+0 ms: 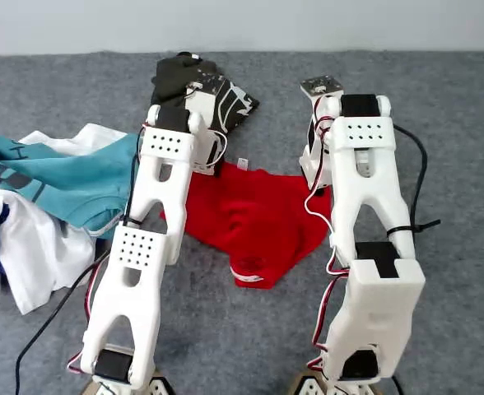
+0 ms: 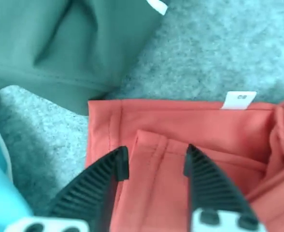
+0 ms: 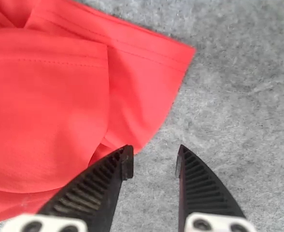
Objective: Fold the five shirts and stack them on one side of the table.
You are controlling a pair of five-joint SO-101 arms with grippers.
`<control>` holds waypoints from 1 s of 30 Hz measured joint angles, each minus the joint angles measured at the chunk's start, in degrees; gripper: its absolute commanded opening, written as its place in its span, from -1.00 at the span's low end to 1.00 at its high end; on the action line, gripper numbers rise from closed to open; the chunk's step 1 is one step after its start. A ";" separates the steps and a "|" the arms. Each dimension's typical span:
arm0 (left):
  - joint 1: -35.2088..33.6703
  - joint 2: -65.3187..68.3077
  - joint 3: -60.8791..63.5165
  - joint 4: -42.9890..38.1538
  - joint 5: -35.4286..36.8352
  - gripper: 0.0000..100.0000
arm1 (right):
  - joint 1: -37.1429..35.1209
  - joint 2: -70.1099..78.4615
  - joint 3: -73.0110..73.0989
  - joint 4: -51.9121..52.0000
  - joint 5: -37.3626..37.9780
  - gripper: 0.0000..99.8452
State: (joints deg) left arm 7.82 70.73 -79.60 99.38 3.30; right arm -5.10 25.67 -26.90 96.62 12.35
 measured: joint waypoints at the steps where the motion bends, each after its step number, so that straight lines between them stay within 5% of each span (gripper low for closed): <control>1: 0.00 0.53 0.00 0.00 0.00 -0.60 | 0.00 0.00 0.00 0.00 0.00 -0.69; 10: 0.62 4.13 -2.20 0.00 -3.43 -0.97 | 0.00 0.00 0.00 0.00 0.00 -0.69; 21: 0.53 4.04 -4.13 0.00 -3.60 -0.97 | 0.00 0.00 0.00 0.97 0.00 -0.69; 30: 0.53 -14.59 1.41 0.00 -3.69 -0.97 | 0.00 0.00 0.00 2.64 0.00 -0.69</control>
State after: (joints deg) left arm 8.35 56.13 -78.20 99.38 -0.40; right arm -5.10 25.67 -26.90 99.25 12.35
